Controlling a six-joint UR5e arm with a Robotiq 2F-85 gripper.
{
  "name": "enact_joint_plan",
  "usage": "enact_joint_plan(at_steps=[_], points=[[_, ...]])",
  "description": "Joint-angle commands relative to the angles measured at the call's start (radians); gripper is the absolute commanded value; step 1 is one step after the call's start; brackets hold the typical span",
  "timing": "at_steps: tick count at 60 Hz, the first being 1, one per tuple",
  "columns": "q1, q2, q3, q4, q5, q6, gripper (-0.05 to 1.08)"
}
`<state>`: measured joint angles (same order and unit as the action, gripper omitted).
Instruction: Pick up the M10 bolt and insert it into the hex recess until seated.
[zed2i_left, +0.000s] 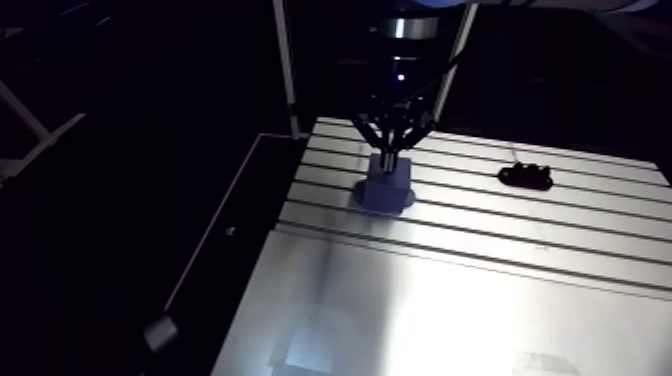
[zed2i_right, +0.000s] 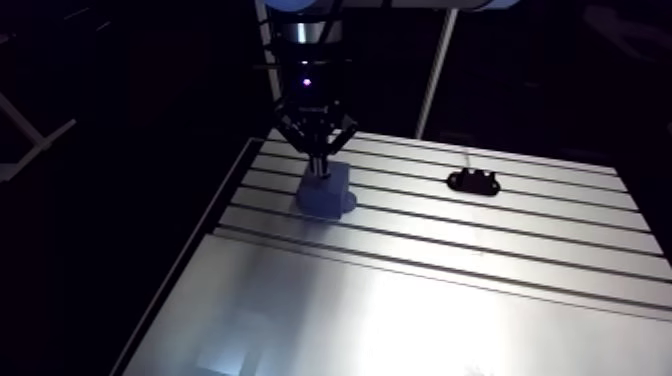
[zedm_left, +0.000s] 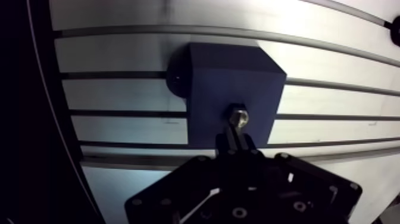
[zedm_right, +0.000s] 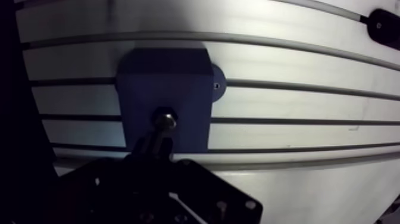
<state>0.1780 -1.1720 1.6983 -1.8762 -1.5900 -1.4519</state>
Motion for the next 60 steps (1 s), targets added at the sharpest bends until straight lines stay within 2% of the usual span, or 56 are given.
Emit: enact_joint_plan(at_steps=[1,60], points=[[0.000,-0.001,0.001,-0.001,0.000,0.000,1.08],[0.000,0.002,0.001,-0.015,0.000,-0.018,1.08]])
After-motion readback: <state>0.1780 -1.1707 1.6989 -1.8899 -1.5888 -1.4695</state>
